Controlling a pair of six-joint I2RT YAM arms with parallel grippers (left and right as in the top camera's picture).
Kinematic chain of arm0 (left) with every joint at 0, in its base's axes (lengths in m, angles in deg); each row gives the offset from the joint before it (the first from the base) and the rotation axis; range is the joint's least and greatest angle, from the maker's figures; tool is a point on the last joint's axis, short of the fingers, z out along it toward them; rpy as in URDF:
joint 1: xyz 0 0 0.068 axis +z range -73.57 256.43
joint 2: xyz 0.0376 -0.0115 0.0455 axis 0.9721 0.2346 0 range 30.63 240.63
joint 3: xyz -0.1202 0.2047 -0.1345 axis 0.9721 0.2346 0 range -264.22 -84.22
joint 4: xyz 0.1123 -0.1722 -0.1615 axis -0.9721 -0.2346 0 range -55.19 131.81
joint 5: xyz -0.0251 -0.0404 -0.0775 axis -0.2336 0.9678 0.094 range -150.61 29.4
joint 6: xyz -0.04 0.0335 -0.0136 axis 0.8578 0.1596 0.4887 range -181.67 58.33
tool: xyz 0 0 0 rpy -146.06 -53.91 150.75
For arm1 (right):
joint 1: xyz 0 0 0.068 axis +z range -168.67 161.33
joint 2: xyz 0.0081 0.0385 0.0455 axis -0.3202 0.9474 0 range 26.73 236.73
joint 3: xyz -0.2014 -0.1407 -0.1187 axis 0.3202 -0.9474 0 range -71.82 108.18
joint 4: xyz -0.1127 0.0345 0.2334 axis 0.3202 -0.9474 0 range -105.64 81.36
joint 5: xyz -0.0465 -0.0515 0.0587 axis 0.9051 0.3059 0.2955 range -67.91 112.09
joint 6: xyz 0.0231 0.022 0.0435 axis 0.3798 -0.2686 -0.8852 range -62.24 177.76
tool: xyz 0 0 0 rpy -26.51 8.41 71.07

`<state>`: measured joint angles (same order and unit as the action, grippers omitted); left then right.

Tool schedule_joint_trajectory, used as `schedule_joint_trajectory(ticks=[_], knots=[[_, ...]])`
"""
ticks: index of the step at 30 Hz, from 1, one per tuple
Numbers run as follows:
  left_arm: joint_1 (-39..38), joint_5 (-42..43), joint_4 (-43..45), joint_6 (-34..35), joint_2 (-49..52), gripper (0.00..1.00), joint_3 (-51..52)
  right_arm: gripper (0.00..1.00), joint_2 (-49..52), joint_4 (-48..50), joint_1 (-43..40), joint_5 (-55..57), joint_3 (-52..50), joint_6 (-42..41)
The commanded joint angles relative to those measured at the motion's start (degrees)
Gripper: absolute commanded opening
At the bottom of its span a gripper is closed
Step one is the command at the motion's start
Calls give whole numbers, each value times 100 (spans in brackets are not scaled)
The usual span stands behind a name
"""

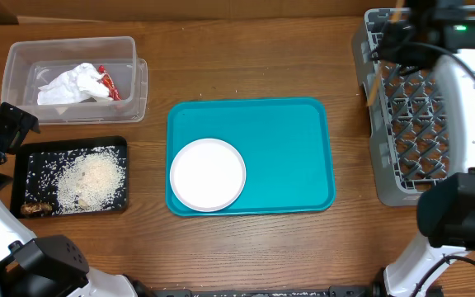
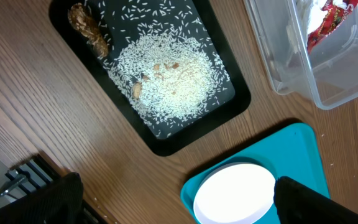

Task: Sort waste into correct bins and load items into the dishwasher
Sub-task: 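Carry the second chopstick right and insert it into the rack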

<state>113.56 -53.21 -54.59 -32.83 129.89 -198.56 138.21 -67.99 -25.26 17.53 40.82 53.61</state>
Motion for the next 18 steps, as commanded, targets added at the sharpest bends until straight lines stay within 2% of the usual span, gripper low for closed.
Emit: schedule_joint_trajectory(ticks=[1,7,14,16,17,18], knots=[[-39,-37,2,98,-15,100,26,4,-28,190,-223,2,-24,833],[-39,-37,2,98,-15,100,26,4,24,953,-409,57,-579,1488],[-39,-37,2,98,-15,100,26,5,304,1340,-391,310,-968,1506],[-39,-37,2,98,-15,100,26,15,402,1287,-376,289,-968,1488],[-42,-37,2,98,-15,100,26,26,444,1263,-369,275,-968,1484],[-42,-37,0,98,-15,100,26,49,463,1231,-365,251,-968,1464]])
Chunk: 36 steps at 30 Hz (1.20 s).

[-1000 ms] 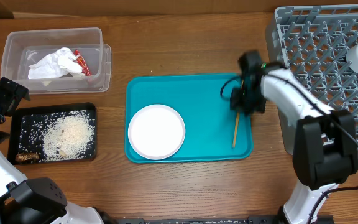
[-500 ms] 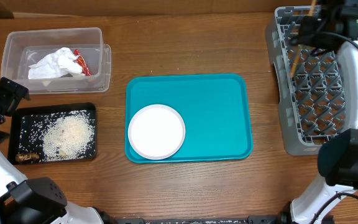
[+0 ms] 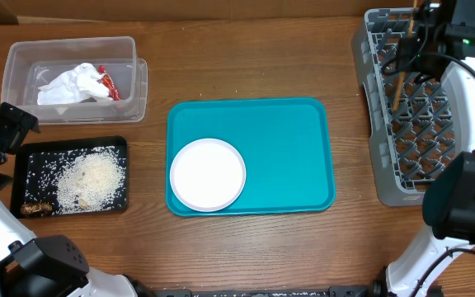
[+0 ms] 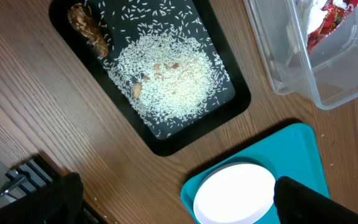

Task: Sort waste into correct bins and load items into the dishwasher
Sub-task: 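Carry the second chopstick right and insert it into the rack, then reach the right gripper left toward the white plate on the tray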

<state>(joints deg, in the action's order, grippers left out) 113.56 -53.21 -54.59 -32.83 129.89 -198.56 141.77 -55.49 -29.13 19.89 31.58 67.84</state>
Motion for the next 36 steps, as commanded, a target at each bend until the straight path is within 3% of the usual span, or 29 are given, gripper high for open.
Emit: schedule_joint_trajectory(ticks=[1,4,12,22,27,29,30,36], knots=[[-42,-37,2,98,-15,100,26,65,136,-50,26,-57,-44,39],[-42,-37,2,96,-15,100,26,71,136,-144,26,-289,-44,0],[-42,-37,2,98,-15,100,26,73,118,-706,28,-448,28,-831],[-42,-37,2,98,-15,100,26,74,-822,-2111,348,-2463,192,-949],[-42,-37,2,98,-15,100,26,79,-1102,-2618,1152,-3191,190,-953],[-42,-37,2,98,-15,100,26,90,-1088,-2693,1655,-3224,107,-977],[-42,-37,2,98,-15,100,26,100,-1088,-2675,1902,-3222,37,-977],[-42,-37,2,96,-15,100,26,100,-1078,-2114,3532,-3228,-376,-1137]])
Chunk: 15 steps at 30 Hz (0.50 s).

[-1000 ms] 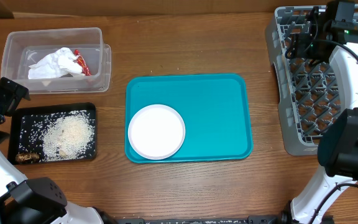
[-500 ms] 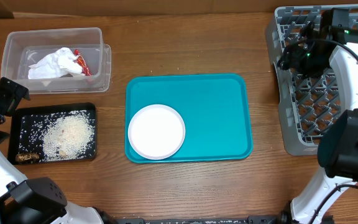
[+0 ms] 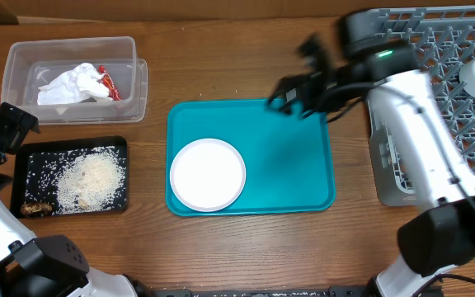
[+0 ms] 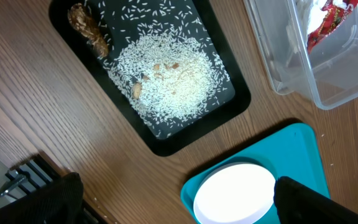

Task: Sort waste into correct bins and load items into the dishwasher
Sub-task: 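Reach the right gripper left toward the white plate on the tray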

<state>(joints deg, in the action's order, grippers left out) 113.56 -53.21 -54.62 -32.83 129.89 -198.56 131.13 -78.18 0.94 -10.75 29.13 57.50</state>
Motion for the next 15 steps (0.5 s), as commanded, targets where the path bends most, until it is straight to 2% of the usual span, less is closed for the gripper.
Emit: schedule_joint_trajectory(ticks=[1,6,8,10,15], knots=[[-42,-37,4,96,-15,100,26,100,-13,264,774,-168,-142,-175],[-42,-37,4,96,-15,100,26,100,-9,1167,1926,-369,-155,-326],[-42,-37,4,98,-15,100,26,100,26,1545,2358,-109,-157,-326],[-42,-37,4,96,-15,100,26,100,98,1749,2743,612,-157,-505],[-42,-37,4,96,-15,100,26,100,450,1864,3486,3423,-160,-2256]])
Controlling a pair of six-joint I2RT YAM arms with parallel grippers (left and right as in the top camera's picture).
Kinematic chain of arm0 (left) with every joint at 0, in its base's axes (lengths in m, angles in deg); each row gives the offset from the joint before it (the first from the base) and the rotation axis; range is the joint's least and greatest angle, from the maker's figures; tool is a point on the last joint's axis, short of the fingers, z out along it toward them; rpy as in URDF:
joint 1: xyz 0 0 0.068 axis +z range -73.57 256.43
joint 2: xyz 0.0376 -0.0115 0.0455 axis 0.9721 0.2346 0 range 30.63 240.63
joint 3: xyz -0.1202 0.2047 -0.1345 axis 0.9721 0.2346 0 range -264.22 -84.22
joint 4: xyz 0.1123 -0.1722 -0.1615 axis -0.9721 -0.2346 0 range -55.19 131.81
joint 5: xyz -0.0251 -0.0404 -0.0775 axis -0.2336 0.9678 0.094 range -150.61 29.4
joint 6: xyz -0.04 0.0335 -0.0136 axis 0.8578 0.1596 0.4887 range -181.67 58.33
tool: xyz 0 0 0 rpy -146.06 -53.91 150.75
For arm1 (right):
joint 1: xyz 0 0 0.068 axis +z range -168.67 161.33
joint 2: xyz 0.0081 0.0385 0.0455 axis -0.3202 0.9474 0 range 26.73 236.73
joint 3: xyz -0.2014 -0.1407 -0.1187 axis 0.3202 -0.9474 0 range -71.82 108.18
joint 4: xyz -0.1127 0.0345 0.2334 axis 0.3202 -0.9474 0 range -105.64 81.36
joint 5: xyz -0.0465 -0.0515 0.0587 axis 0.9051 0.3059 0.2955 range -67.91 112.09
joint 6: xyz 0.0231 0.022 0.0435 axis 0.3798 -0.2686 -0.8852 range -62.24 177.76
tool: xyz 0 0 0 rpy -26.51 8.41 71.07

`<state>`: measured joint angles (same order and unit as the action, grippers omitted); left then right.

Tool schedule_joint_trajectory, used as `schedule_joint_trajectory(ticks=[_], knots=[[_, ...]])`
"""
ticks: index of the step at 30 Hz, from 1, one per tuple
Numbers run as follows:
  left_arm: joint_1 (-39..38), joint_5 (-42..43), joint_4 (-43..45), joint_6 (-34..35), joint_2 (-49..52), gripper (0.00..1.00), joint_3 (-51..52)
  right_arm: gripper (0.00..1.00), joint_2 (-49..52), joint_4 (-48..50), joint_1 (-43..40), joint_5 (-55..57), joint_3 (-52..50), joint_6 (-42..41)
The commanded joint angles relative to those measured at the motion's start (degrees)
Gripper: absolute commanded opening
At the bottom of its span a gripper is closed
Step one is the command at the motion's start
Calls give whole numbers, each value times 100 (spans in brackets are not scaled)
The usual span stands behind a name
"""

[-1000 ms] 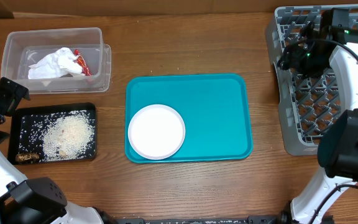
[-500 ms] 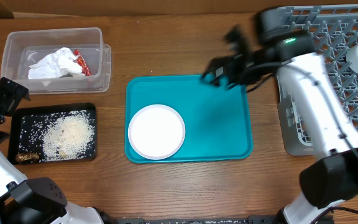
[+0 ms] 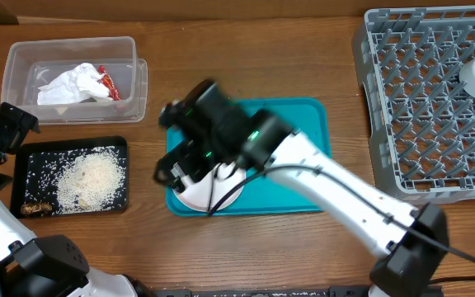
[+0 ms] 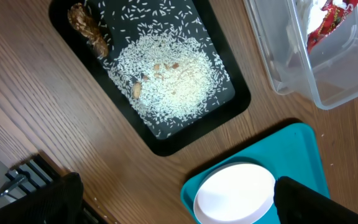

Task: Sort waste into correct bins and load items into the dishwasher
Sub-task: 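Reach the right gripper left toward the white plate on the tray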

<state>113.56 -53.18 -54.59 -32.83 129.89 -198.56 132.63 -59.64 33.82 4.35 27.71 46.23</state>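
Note:
A white plate (image 3: 203,196) lies at the left end of the teal tray (image 3: 316,115); the left wrist view shows the plate (image 4: 235,194) whole. My right arm reaches across the tray, and my right gripper (image 3: 178,172) hangs over the plate's left part with its fingers apart and nothing seen between them. Out at the far left my left gripper is open and empty, its dark fingers (image 4: 303,199) at the lower corners of the wrist view. The grey dishwasher rack (image 3: 435,99) stands at the right.
A black tray (image 3: 23,153) holds scattered rice and a brown scrap (image 4: 87,28). Behind it a clear bin (image 3: 23,49) holds crumpled white paper and a red wrapper (image 3: 105,82). A white cup sits in the rack.
My right arm has moved from over the tray's upper right corner to the white plate at the tray's left end. The left arm and all objects are unchanged.
At first my right gripper was at the rack's left part with a thin brown stick, then further in over the rack with it. Later it was over the tray's upper right without the stick. Now it is over the white plate. The left arm stayed still.

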Motion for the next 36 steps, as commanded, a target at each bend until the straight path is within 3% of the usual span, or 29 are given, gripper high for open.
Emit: schedule_joint_trajectory(ticks=[1,7,13,20,25,31,36], knots=[[-42,-39,2,96,-15,100,26,100,391,20,273,2142,-17,-1290],[-42,-39,2,98,-15,100,26,100,1047,173,402,2374,-17,-2177],[-42,-39,2,98,-15,100,26,100,1436,149,402,2369,-17,-2369],[-42,-39,2,96,-15,100,26,73,1515,334,555,2450,-48,-2479],[-42,-39,2,96,-15,100,26,73,1700,199,632,3200,-101,-2868],[-42,-39,2,98,-15,100,26,70,1679,-647,114,3679,15,-3399],[-42,-39,2,98,-15,100,26,69,1679,-1220,-752,3239,52,-3497]])
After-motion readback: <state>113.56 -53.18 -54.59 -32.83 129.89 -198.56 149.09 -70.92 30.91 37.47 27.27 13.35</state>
